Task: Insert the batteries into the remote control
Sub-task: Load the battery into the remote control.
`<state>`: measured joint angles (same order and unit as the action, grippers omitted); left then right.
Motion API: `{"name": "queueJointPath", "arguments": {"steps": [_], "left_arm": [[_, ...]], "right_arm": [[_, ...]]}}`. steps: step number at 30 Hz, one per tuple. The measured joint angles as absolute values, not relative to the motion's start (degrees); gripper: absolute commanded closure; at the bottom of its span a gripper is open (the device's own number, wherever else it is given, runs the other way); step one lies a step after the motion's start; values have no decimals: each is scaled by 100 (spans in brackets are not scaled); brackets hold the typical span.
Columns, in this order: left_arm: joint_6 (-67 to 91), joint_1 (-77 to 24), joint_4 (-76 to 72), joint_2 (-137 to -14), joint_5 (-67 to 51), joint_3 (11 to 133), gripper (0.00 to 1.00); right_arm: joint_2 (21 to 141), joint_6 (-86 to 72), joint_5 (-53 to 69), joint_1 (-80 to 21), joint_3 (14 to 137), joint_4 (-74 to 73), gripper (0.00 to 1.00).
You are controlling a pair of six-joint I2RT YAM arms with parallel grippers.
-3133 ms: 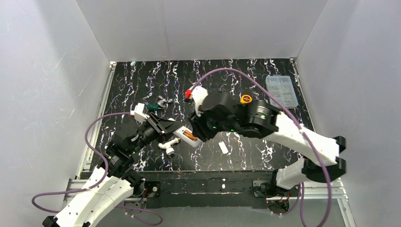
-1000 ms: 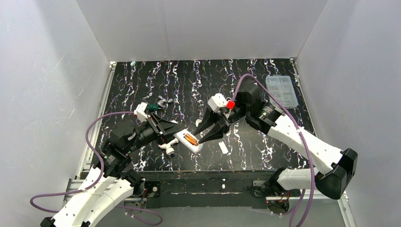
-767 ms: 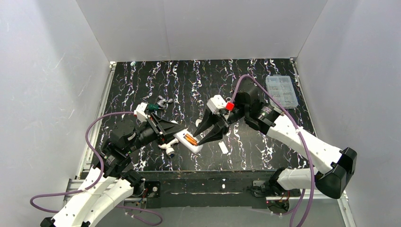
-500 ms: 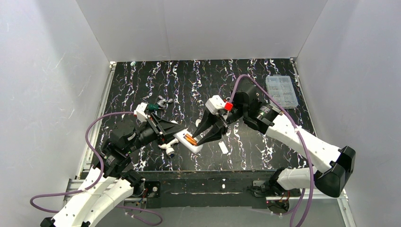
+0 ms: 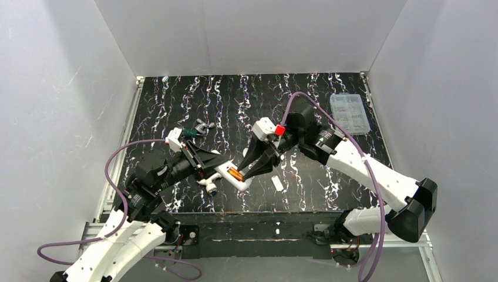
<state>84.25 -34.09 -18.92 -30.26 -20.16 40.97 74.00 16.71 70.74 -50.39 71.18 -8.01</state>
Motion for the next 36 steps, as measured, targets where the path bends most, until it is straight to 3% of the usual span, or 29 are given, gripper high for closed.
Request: {"name": "queueJointPath", "arguments": {"steps": [36], "left_arm": [[8403, -3409, -1896, -3026, -1986, 4075, 100]], "right_arm": [[7835, 1664, 7137, -5277, 7529, -1076, 64]]}}
